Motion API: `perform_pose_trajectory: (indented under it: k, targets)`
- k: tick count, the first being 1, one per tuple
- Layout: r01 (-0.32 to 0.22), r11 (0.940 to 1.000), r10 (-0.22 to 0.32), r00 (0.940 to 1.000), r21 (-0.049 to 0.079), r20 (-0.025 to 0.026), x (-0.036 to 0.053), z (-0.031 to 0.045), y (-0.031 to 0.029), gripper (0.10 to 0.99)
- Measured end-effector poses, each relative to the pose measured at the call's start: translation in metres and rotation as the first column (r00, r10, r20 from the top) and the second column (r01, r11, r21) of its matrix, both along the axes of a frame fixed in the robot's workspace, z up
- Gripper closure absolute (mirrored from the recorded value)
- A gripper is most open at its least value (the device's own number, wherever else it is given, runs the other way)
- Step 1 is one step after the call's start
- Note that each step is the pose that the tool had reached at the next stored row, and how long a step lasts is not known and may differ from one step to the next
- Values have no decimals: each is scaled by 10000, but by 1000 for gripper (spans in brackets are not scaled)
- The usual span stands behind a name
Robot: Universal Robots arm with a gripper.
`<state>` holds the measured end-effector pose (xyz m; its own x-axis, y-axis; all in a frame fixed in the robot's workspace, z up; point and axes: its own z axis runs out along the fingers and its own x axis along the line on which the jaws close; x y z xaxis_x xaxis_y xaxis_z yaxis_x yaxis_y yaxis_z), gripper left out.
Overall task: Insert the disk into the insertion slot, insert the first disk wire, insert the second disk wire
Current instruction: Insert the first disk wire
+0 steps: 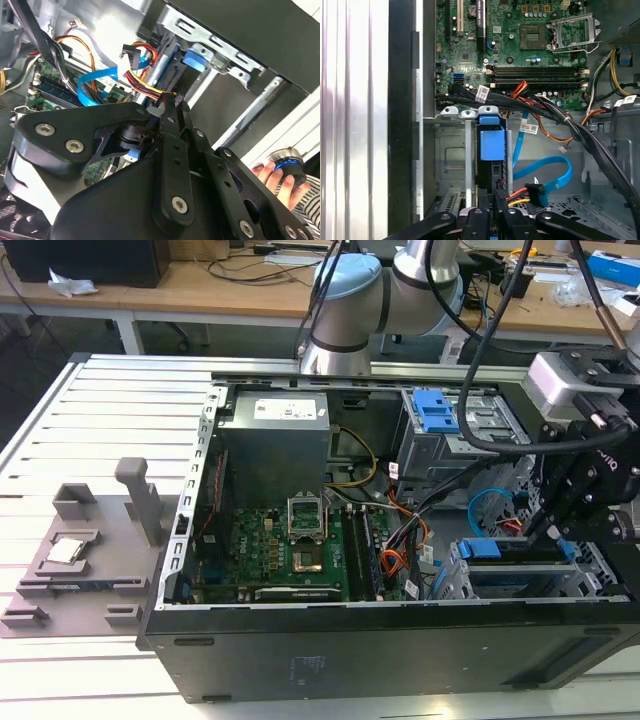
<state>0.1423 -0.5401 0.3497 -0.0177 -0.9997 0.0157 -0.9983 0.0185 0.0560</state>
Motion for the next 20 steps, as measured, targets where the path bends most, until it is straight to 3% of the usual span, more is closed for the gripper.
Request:
perform_pose_trajectory:
  k: [4, 10, 15, 20]
  targets:
    - [0, 10000, 0, 10000, 17, -2, 29, -18, 53, 922]
    - [1, 10000, -1, 10000, 29, -13, 51, -48, 58, 922]
    - [0, 9999, 0, 10000, 115, -12, 54, -73, 62, 922]
    - [0, 9999, 0, 10000, 119, -28, 83, -138, 62, 922]
